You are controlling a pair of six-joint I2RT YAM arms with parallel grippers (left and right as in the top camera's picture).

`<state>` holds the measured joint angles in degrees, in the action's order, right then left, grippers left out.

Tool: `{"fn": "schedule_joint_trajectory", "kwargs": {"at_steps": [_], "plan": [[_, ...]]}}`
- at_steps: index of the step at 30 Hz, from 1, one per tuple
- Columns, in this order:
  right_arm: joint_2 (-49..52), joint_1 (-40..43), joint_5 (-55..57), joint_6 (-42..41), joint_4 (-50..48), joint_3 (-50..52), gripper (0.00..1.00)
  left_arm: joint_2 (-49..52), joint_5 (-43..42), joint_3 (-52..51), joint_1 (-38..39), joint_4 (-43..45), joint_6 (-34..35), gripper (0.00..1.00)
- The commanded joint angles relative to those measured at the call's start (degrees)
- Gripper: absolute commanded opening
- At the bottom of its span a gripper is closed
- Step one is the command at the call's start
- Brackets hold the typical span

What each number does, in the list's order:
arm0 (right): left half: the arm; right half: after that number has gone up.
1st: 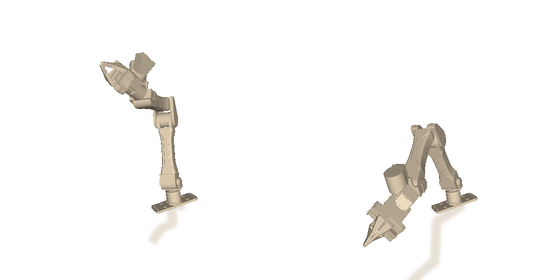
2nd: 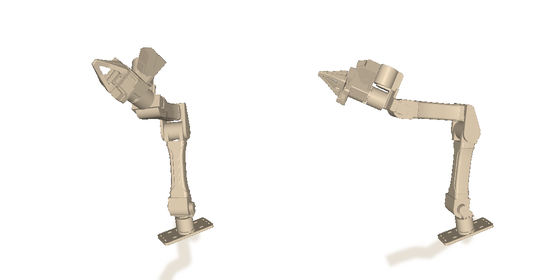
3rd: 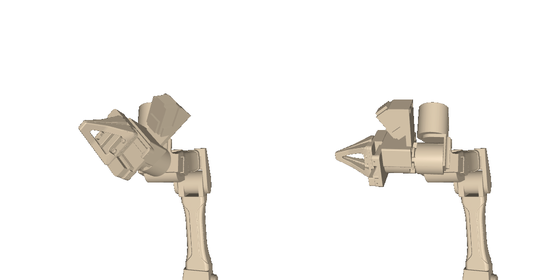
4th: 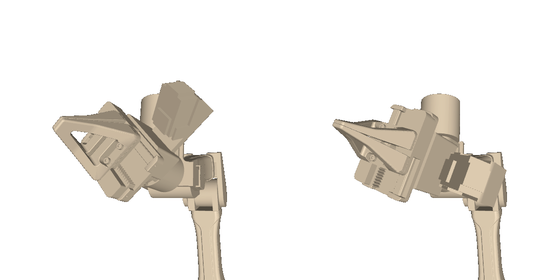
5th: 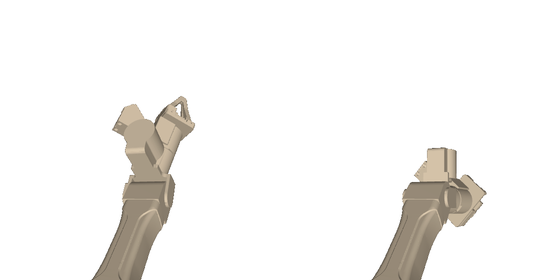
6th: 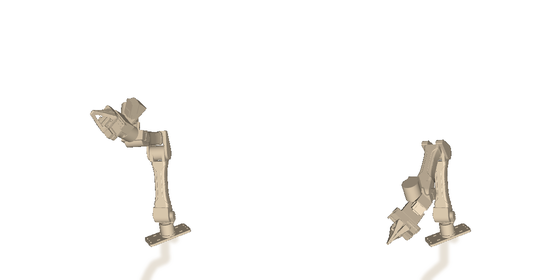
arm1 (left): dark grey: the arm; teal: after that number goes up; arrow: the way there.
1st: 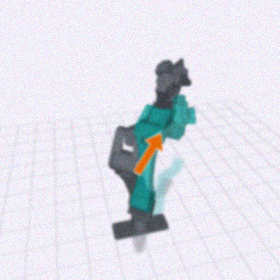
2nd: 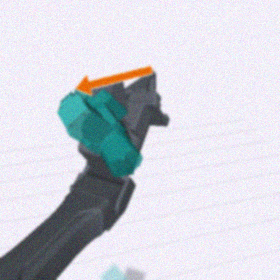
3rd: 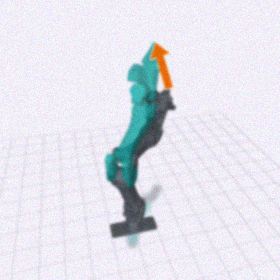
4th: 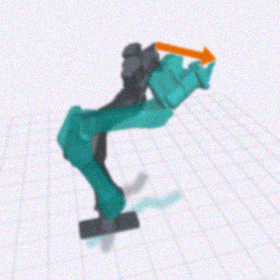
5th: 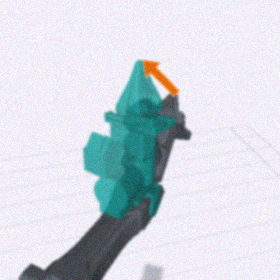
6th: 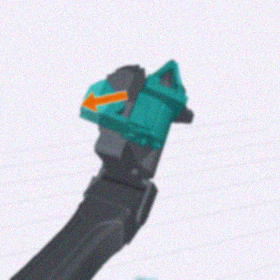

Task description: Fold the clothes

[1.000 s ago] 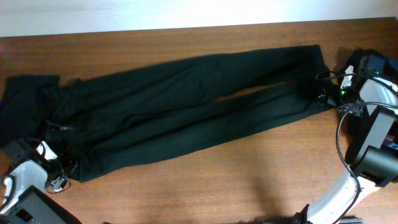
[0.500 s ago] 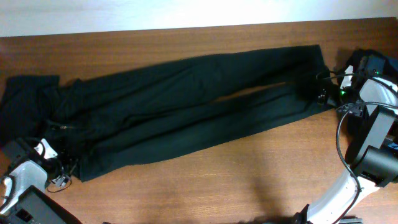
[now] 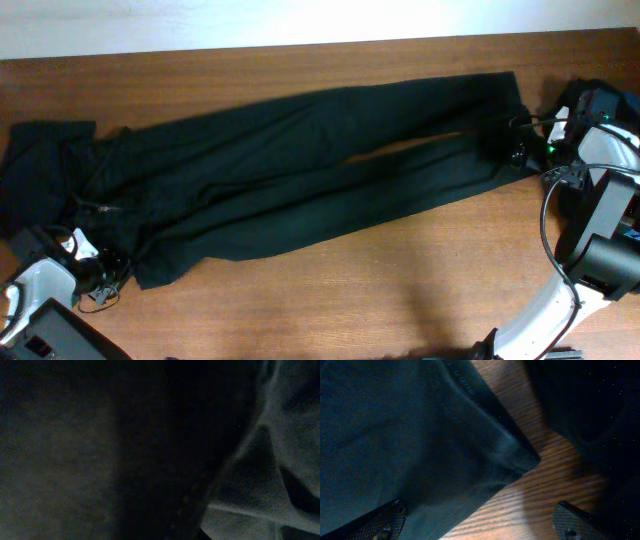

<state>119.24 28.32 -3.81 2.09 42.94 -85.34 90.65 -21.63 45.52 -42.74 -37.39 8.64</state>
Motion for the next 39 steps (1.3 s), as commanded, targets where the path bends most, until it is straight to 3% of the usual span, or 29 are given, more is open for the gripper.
{"fn": "schedule_joint_trajectory", "kwargs": {"at_steps": [1, 14, 25, 31, 35, 37, 39], "plan": [[0.1, 0.0, 3.1, -1.3, -1.4, -0.8, 0.99, 0.3, -1.5, -0.3, 0.0, -0.4, -0.3, 0.21], [0.4, -0.2, -0.3, -1.3, -8.1, 2.6, 0.92, 0.3, -1.1, -0.3, 0.0, 0.2, -0.3, 0.22], [0.7, -0.2, -2.2, -1.3, -11.7, 5.7, 0.77, 0.3, -1.1, -0.3, 0.0, 0.3, -0.3, 0.21], [1.6, -0.2, -2.2, -1.3, -11.8, 5.7, 0.49, 0.3, -1.1, -0.3, 0.0, 0.3, -0.3, 0.2], [2.8, -0.2, -4.2, -1.2, -12.4, 5.7, 0.35, 0.3, -1.1, -0.3, 0.0, 0.3, -0.3, 0.1], [2.8, -0.2, -5.2, -1.3, -12.4, 5.7, 0.25, 0.3, -1.1, -0.3, 0.0, 0.3, -0.3, 0.02], [2.5, -0.2, -6.0, -1.3, -12.2, 5.2, 0.14, 0.3, -1.1, -0.2, 0.0, 0.3, -0.3, 0.01]]}}
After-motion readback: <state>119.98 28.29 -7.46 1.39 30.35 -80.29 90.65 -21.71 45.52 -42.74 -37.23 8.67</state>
